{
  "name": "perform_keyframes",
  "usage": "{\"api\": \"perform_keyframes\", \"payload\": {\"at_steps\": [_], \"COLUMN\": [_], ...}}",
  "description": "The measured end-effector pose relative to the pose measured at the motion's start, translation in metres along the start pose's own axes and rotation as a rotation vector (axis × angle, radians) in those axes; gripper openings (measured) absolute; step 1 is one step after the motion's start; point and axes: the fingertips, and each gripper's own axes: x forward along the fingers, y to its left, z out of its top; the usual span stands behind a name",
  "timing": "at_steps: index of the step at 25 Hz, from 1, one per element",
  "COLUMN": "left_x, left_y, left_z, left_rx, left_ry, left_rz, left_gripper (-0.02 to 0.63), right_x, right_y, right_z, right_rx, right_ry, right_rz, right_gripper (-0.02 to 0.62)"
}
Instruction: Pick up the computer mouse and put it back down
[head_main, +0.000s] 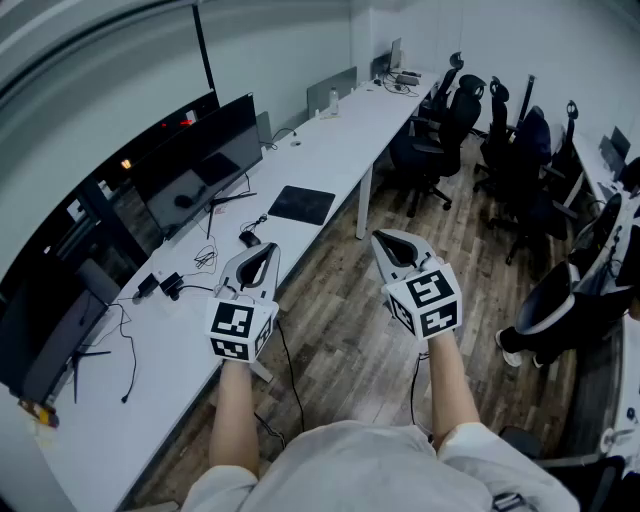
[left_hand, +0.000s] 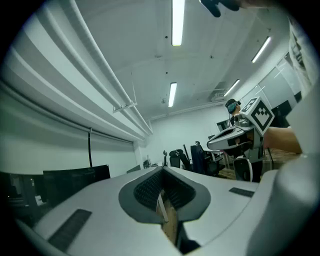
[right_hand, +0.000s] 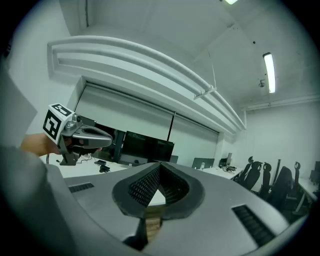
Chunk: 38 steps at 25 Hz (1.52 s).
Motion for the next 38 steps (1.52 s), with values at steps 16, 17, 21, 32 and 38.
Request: {"api": "perform_keyframes", "payload": {"at_steps": [16,17,21,32,38], "left_x": [0.029,0.031,0.044,0.122,0.181], "left_y": [-0.040,-0.042,-0.040,0.072,0.147], "left_z": [-0.011,-0.012,-0.020,-0.066,-0.093], "left_rx": [0.000,0.002,-0.010,-0.008,-0.039], "left_ry": [0.062,0.070,0.090,0.097,0.120], "left_rz": [0.045,0.046,0.054,0.124,0.119], "left_gripper": [0.014,0.013,0.014,0.014,0.014], "right_x": [-0.024,-0.023,-0.012,0.122,0.221], "right_y": [-0.061,-0.064,-0.075,-0.094,-0.108], "right_z": [-0.029,-0.030,-0.037,-0.042,-0.027], "right_rx": [0.064,0.065,0.070,0.095,0.092], "right_ry": [-0.032,-0.038,-0.060,-0.049,-0.047], "right_rz": [0.044,0.044,0.043,0.092,0.090], "right_gripper": [0.012,0.012,0.012,0.014,0.014]}}
